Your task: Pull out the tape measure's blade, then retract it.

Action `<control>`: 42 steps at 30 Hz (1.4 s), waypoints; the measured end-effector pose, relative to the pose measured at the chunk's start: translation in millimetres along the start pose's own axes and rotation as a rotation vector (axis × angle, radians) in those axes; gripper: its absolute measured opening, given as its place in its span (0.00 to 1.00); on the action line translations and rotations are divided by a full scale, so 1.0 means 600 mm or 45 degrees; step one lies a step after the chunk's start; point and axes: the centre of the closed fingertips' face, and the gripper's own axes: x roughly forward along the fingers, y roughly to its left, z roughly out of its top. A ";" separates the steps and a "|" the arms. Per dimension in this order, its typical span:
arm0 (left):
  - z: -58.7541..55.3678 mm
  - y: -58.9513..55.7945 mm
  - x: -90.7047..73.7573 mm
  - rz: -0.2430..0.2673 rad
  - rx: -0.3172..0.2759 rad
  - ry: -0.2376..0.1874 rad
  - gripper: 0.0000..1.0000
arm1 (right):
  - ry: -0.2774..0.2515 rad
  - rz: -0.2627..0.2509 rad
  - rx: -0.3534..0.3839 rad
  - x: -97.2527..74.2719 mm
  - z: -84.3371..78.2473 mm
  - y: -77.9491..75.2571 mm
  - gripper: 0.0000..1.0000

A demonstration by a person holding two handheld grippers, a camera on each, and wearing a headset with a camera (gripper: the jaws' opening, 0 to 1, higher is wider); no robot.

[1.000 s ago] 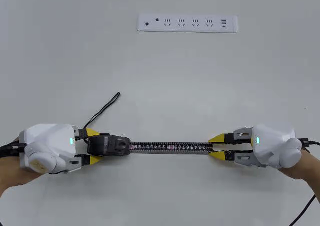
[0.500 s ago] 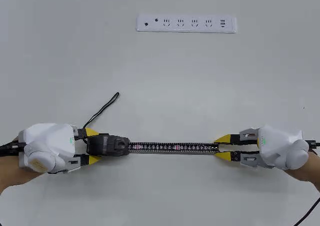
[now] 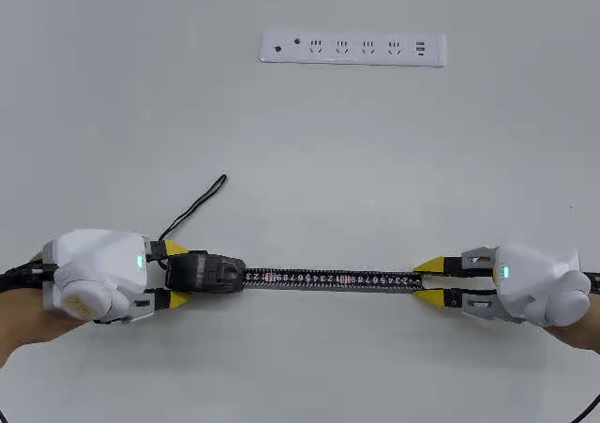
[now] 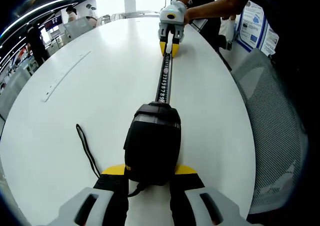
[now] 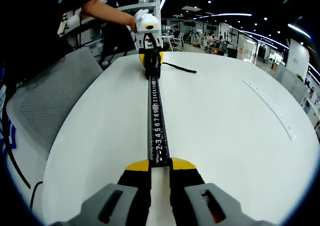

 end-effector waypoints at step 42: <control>0.003 -0.011 -0.011 -0.004 -0.041 -0.044 0.38 | 0.047 -0.101 0.037 -0.007 0.008 -0.004 0.33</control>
